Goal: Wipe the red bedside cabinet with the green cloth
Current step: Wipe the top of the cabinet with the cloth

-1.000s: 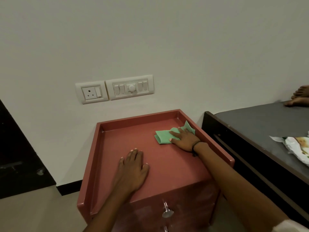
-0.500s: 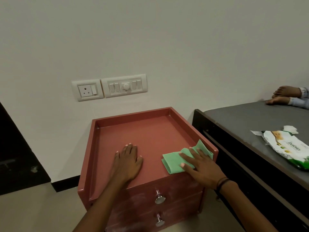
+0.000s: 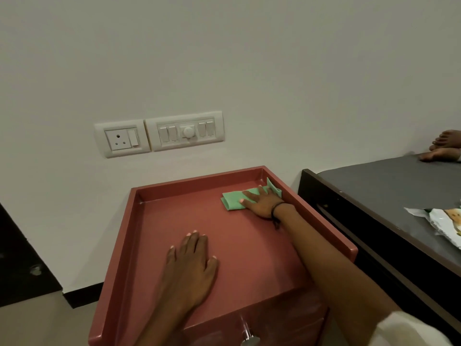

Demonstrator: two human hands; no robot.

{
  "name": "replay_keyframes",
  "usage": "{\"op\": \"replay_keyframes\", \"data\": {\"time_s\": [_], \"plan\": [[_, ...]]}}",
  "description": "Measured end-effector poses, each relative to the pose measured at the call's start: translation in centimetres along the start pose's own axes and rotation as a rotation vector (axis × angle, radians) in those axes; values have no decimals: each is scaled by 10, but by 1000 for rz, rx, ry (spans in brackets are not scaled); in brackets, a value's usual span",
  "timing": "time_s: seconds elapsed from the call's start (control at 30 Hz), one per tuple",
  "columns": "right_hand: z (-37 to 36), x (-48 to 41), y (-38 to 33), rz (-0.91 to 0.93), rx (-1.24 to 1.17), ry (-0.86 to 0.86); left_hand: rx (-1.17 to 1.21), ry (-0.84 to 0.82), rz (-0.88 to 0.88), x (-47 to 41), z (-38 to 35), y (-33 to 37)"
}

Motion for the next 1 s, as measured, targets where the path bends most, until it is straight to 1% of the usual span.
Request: {"op": "replay_keyframes", "data": {"time_s": [0.07, 0.17, 0.37, 0.5, 0.67, 0.87, 1.0], "plan": [[4, -26, -9, -16, 19, -9, -2, 5, 0, -1, 0, 0], [7, -42, -17, -42, 52, -25, 3, -3, -2, -1, -1, 0], [5, -25, -22, -42, 50, 23, 36, 3, 4, -1, 1, 0], [-2, 24, -30, 17, 52, 47, 55, -7, 5, 1, 4, 3], [-3, 118, -23, 87, 50, 65, 69, -1, 0, 1, 8, 4], [-8, 224, -16, 102, 27, 130, 64, -16, -17, 15, 13, 6], [-6, 249, -17, 99, 25, 131, 62, -36, -49, 32, 16, 8]]}}
Point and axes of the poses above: each hand's wrist, its own x-axis away from the middle knuckle, its own z-axis out of the back of the hand, y = z × x, the point moved 9 cm from there along -x, towards the middle knuckle, and after that the axes turned 10 degrees about y, right-handed, at the moved point
